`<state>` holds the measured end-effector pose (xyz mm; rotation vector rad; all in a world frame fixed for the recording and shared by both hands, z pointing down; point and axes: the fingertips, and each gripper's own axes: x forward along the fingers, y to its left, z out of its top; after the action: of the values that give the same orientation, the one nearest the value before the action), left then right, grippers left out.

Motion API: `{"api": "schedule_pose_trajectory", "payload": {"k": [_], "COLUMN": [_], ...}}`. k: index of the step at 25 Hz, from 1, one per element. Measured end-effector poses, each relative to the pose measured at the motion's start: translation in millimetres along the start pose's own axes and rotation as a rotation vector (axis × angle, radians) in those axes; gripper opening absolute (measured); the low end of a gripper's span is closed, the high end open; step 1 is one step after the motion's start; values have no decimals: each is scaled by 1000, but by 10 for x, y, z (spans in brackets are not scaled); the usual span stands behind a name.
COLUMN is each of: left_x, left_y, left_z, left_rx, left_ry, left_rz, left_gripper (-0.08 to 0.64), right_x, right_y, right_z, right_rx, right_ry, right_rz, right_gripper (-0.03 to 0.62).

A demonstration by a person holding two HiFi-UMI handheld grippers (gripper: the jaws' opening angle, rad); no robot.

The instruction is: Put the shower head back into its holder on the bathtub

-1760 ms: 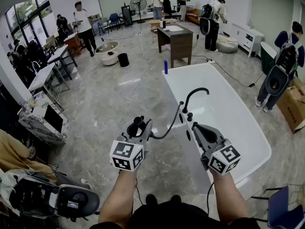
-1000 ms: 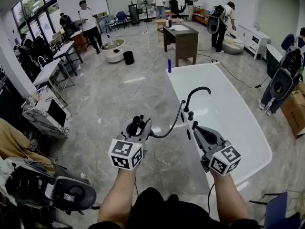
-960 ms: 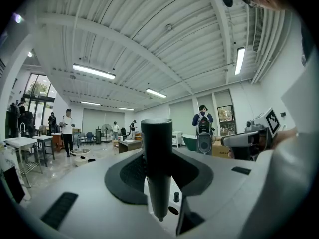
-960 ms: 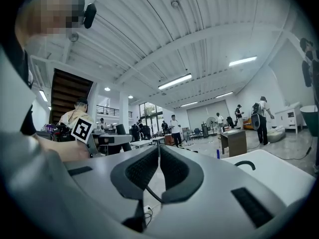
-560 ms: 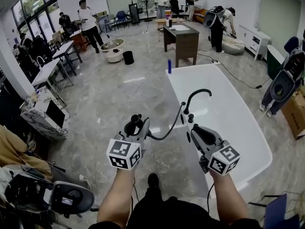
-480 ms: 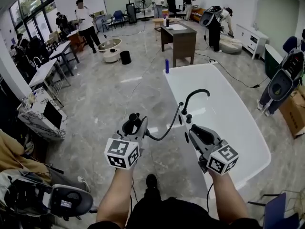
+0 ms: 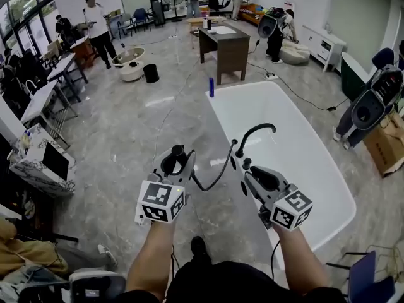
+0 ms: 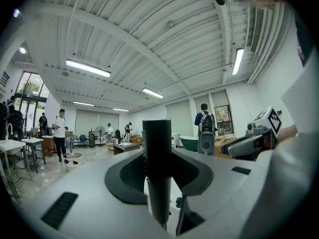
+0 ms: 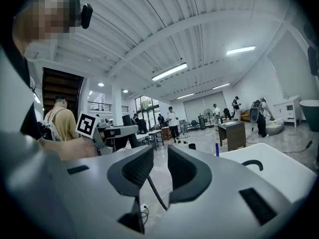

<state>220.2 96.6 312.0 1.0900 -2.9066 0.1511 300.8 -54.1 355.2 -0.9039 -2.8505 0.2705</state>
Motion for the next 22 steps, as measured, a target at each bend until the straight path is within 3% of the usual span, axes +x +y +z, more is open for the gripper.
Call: {"api": "schedule_pose_trajectory", "payload": {"k": [10, 22], "left_x": [383, 335], "left_y": [580, 1183], "left_z": [-54, -223], "left_rx": [-24, -33], "left_ry": [-1, 8], "left_rz": [-29, -47], "left_gripper": [132, 132], "right_x": [579, 1320], "right_y": [-198, -11], "right_z": [3, -2], "right_rx": [9, -14], "right_ry": [32, 16], "right_rz": [-41, -50], "right_gripper": [109, 46]}}
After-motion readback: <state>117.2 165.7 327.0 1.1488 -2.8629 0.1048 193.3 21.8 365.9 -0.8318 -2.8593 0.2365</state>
